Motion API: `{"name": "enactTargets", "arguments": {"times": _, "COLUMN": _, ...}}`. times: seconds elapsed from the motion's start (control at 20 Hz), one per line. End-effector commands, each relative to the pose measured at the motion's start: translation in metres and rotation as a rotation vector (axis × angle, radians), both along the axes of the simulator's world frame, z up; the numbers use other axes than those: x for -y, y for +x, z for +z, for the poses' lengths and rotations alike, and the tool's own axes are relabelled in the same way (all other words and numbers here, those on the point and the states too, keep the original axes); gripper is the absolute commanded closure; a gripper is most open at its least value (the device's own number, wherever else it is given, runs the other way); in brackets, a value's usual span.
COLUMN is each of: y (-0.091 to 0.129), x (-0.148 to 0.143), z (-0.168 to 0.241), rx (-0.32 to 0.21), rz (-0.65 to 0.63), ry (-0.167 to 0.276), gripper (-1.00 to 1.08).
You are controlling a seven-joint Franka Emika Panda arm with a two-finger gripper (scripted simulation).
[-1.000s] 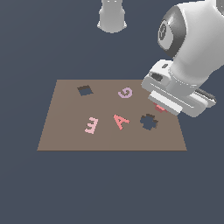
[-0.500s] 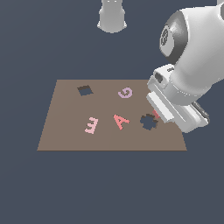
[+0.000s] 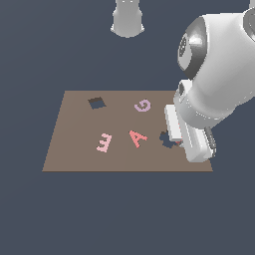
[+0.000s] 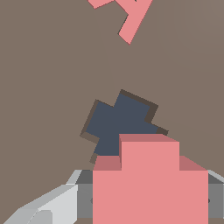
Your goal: Insert a designated object into the corresponding slot on a board.
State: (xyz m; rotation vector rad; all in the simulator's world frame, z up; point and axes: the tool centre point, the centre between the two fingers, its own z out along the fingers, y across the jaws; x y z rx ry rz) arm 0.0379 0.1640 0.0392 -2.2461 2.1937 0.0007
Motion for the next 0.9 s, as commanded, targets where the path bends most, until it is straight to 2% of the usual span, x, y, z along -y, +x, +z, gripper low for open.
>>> {"name": "enactTargets", "arguments": {"times": 0.0, "y": 0.004, "x": 0.005, "z": 0.001, "rx": 0.000, "rz": -0.090, "ry": 0.000, "gripper": 1.08}}
{"name": "enactTargets", "arguments": {"times": 0.45, "y": 0.011, "x": 0.021, "z": 0.001, "rx": 0.000, "rz": -0.315, "ry": 0.000, "gripper": 1.08}}
{"name": "enactTargets", "arguments": {"times": 0.85, "y": 0.012, "x": 0.028, "z": 0.002, "rx": -0.001, "rz": -0.406, "ry": 0.000, "gripper": 1.08}}
